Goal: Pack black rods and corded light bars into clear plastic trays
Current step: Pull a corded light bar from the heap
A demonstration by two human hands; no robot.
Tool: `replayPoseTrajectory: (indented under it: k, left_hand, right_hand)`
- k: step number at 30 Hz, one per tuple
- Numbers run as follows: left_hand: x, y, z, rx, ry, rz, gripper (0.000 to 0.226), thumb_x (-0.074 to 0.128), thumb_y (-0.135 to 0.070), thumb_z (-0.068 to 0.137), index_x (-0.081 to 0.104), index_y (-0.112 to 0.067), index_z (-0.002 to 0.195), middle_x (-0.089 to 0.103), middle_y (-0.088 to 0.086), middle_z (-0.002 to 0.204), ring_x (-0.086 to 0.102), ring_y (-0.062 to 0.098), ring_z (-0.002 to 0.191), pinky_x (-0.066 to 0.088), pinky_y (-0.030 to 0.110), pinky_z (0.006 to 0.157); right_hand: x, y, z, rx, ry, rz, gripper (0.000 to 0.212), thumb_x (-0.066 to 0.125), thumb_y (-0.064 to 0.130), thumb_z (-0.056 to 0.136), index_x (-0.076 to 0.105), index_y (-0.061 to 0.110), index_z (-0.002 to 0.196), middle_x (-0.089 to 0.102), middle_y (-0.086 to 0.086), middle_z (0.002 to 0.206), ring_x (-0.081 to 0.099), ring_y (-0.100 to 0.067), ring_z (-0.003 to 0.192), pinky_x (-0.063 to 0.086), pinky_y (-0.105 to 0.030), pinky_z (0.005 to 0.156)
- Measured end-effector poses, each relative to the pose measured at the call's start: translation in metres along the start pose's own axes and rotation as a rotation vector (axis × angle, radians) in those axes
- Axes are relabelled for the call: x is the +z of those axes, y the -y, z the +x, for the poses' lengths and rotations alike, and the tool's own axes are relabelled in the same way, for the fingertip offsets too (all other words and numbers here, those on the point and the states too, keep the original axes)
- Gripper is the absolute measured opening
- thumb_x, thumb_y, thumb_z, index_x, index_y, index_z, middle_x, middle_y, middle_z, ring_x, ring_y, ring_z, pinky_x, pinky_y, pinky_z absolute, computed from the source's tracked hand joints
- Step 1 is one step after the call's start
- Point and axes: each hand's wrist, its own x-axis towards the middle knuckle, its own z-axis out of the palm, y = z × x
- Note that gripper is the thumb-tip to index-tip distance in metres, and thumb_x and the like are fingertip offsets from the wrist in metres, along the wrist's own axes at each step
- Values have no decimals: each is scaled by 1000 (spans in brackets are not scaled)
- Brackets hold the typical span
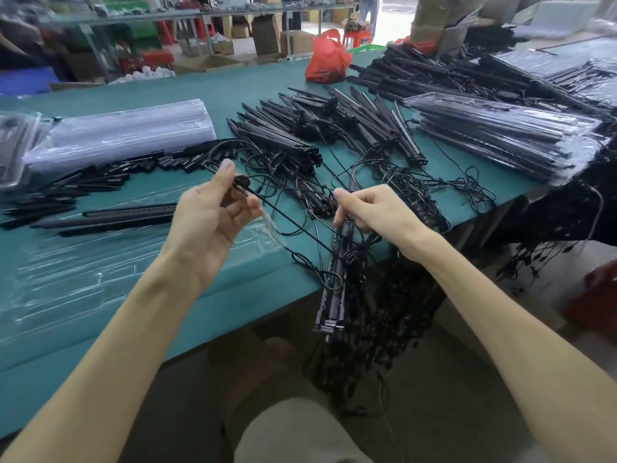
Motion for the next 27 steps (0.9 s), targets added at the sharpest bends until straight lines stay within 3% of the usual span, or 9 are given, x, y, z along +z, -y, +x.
replayPoseTrajectory:
  k: [4, 7, 10, 13, 15, 19, 23, 25, 27]
  left_hand:
    - [10, -4, -6, 42, 175, 2, 25, 69, -36, 95, 61, -13, 88, 60, -2, 72, 63, 13, 64, 56, 24, 66]
    - [20, -10, -5, 3, 244, 54, 27, 68, -36, 95, 61, -11, 89, 60, 0, 73, 63, 14, 63, 57, 24, 63]
    - [21, -10, 1, -106, 245, 136, 30, 66, -36, 96, 64, -7, 91, 59, 0, 70, 63, 12, 59, 56, 22, 60]
    - [17, -6, 5, -151, 206, 110, 29, 67, -35, 95, 72, -9, 83, 59, 0, 70, 63, 10, 60, 57, 20, 60]
    - [14, -3, 7, -154, 171, 63, 29, 67, -34, 95, 70, -7, 86, 60, 0, 72, 66, 9, 64, 57, 19, 63]
    - [12, 5, 8, -170, 166, 75, 33, 67, -35, 94, 62, -3, 91, 64, 2, 71, 68, 13, 68, 58, 19, 65]
    - [11, 12, 5, -200, 218, 133, 31, 67, -35, 93, 72, -5, 86, 61, 5, 73, 65, 13, 62, 57, 21, 60]
    - [13, 14, 4, -206, 212, 119, 31, 65, -36, 94, 74, -8, 85, 61, 6, 77, 66, 13, 62, 56, 21, 60]
    - [15, 15, 5, -205, 151, 88, 33, 60, -37, 98, 69, -5, 94, 58, 6, 79, 67, 14, 64, 57, 22, 61]
  right_hand:
    - [-3, 6, -4, -67, 50, -59, 45, 55, 51, 99, 80, 20, 79, 42, 9, 47, 36, -7, 47, 35, -27, 66]
    - [-6, 17, -11, -146, 180, -141, 30, 62, 47, 95, 80, 24, 89, 49, -2, 68, 42, -16, 61, 36, -26, 67]
    - [-9, 29, -19, -220, 208, -188, 16, 69, 41, 92, 80, 29, 95, 63, 1, 101, 59, -11, 89, 45, -23, 82]
    - [-12, 40, -30, -245, 403, -49, 21, 62, 35, 99, 78, 22, 105, 75, 2, 104, 68, -12, 101, 50, -24, 94]
    - [-12, 41, -37, -223, 530, -75, 22, 61, 27, 101, 74, 12, 108, 77, 1, 98, 72, -12, 95, 53, -26, 94]
    - [-10, 41, -42, -129, 588, -272, 14, 62, 10, 98, 70, -1, 94, 77, -6, 79, 74, -23, 73, 59, -38, 84]
    - [-11, 67, -57, -169, 786, 38, 15, 61, 10, 99, 67, -2, 95, 73, -10, 74, 71, -23, 58, 55, -26, 61]
    - [-12, 78, -57, -227, 702, 244, 15, 60, 10, 100, 66, -3, 97, 70, -12, 74, 68, -21, 53, 55, -28, 56]
    - [-14, 80, -50, -225, 494, 313, 17, 60, 12, 100, 67, -3, 101, 69, -11, 77, 65, -19, 50, 53, -27, 50]
